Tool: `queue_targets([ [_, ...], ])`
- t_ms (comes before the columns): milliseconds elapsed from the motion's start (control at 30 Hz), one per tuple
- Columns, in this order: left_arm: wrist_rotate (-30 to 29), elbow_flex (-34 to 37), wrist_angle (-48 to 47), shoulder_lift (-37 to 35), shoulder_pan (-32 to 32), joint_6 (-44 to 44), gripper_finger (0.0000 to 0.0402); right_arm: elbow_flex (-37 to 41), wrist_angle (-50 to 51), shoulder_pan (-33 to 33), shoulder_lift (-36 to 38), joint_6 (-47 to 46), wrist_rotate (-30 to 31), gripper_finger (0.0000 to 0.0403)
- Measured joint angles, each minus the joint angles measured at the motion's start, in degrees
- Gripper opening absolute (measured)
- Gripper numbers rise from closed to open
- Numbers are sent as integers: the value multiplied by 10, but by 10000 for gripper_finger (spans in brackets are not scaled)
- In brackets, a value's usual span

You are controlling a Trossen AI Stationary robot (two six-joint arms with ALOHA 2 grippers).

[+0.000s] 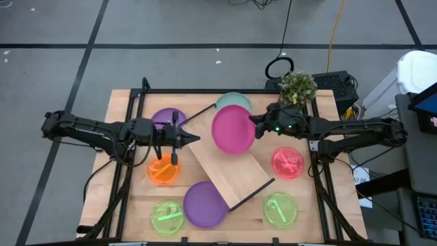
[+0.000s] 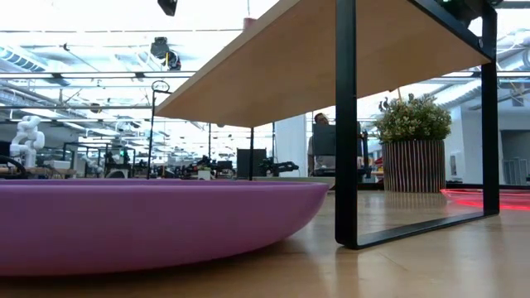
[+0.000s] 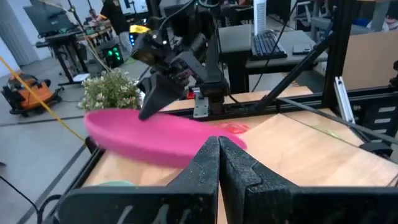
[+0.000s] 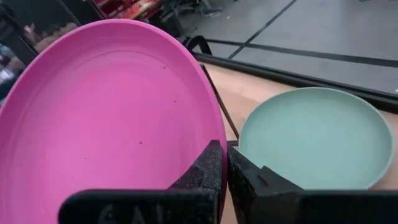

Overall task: Place and stack plates onto a shelf
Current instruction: Put the top pink plate on the shelf

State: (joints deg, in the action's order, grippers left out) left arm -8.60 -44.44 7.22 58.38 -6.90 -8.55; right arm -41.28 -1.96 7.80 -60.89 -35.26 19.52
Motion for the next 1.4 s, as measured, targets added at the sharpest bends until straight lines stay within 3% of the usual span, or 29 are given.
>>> queue_targets([
  [267, 0, 0, 71, 23, 0, 9, 1, -60, -2, -1, -102, 14, -3, 0],
  [600, 0, 0, 77, 24, -2, 16, 1, -92, -56, 0, -196, 13, -48, 0],
  [1400, 1, 0, 62, 24, -7, 29, 1, -92, -62, -3, -226, -2, -50, 0],
])
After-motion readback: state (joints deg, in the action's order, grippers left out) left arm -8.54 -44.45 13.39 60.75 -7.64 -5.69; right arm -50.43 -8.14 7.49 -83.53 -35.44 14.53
